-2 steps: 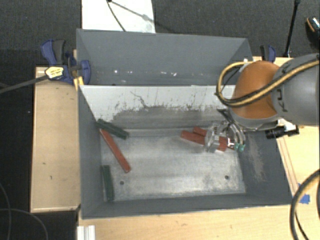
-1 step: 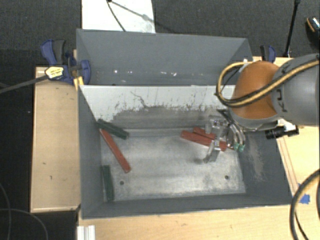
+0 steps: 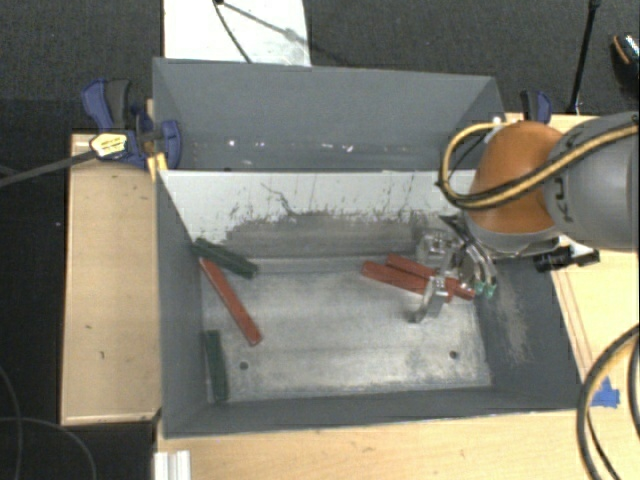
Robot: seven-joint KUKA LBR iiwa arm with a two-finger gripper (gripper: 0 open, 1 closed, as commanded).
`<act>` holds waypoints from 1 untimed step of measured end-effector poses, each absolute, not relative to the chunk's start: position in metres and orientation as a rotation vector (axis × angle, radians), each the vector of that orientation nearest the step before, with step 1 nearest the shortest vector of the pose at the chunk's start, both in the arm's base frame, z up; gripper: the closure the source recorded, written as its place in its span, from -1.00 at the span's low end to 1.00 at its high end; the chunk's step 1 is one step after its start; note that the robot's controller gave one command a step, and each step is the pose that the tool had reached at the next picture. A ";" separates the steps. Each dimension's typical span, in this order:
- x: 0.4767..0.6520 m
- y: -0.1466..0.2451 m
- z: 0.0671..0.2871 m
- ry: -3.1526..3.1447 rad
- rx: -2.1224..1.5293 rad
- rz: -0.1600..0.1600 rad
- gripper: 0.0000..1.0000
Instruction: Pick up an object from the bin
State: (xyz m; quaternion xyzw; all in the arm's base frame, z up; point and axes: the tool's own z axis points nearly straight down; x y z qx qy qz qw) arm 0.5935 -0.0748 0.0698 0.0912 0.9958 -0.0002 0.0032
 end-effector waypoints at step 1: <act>0.593 -0.074 0.071 3.122 0.285 0.000 1.00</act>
Offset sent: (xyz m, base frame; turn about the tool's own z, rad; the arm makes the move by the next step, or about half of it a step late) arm 0.0000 0.0000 0.0000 0.0000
